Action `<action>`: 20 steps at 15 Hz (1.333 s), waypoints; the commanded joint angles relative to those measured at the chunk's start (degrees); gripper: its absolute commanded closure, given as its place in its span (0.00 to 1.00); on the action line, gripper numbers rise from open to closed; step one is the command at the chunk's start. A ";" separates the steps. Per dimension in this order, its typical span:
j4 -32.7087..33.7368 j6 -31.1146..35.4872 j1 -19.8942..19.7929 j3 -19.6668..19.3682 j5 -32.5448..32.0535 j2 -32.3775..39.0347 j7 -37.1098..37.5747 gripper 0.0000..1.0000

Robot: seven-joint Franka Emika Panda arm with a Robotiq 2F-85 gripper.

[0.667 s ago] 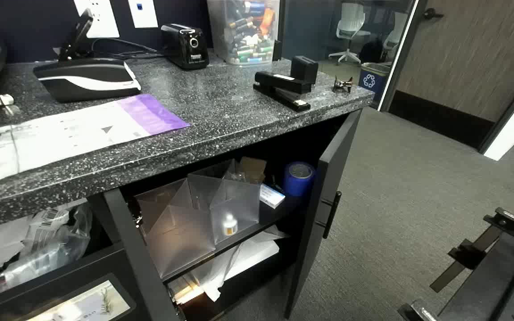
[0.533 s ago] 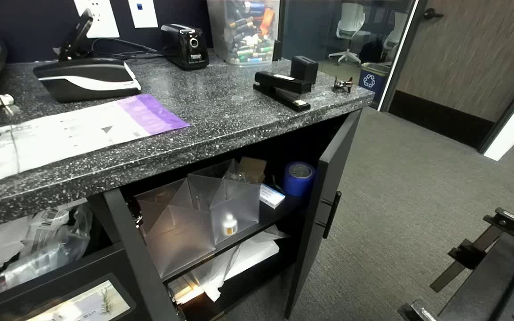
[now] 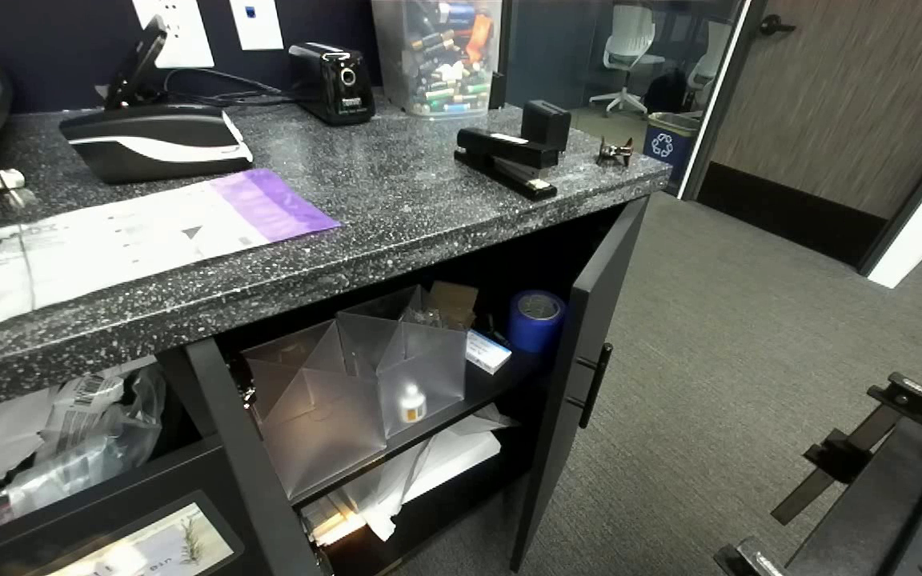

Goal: Close the right bottom cabinet door

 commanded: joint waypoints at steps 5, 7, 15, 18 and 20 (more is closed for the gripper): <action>0.08 -0.10 -0.17 0.15 0.10 0.02 -0.10 0.00; 0.08 -0.10 -0.17 0.15 0.10 0.02 -0.10 0.00; 0.79 0.54 0.23 0.37 0.21 2.19 0.02 0.00; 2.61 3.18 2.60 1.65 1.86 9.18 0.51 0.00; 4.73 5.73 4.97 3.09 3.30 15.73 0.80 0.00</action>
